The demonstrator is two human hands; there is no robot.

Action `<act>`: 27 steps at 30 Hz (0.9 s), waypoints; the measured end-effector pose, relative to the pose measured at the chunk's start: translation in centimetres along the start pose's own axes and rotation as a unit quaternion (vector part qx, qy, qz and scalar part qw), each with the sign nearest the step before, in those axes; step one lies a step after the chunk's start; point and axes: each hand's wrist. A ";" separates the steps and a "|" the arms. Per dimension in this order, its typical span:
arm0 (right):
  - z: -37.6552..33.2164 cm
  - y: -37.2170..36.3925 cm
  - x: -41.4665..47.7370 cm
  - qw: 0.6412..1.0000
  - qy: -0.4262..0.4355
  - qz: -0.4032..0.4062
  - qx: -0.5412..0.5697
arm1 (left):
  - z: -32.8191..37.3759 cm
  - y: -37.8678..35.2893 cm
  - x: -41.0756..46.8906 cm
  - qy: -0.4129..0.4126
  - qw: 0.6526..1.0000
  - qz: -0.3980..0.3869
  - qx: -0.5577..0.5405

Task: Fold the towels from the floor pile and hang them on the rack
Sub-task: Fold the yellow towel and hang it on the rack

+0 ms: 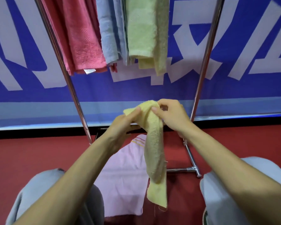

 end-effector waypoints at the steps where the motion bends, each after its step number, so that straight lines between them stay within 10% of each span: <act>1: -0.1 0.1 -0.2 0.996 -0.020 -0.020 0.090 | -0.2 -0.3 -0.1 0.009 0.999 -0.021 0.022; 8: -0.4 2.0 -1.3 0.949 -0.069 -0.056 0.302 | -1.4 -0.6 -0.2 -0.008 0.999 -0.003 0.054; 27: 1.3 -0.3 -1.9 0.875 -0.168 -0.189 0.412 | 1.6 -1.2 -0.4 -0.172 0.971 0.163 -0.010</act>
Point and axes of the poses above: each hand's wrist, its own x-axis towards the middle knuckle, its own y-axis out of the back of the hand, z = x × y, and after that the axes turned 11 degrees about -z, right-handed
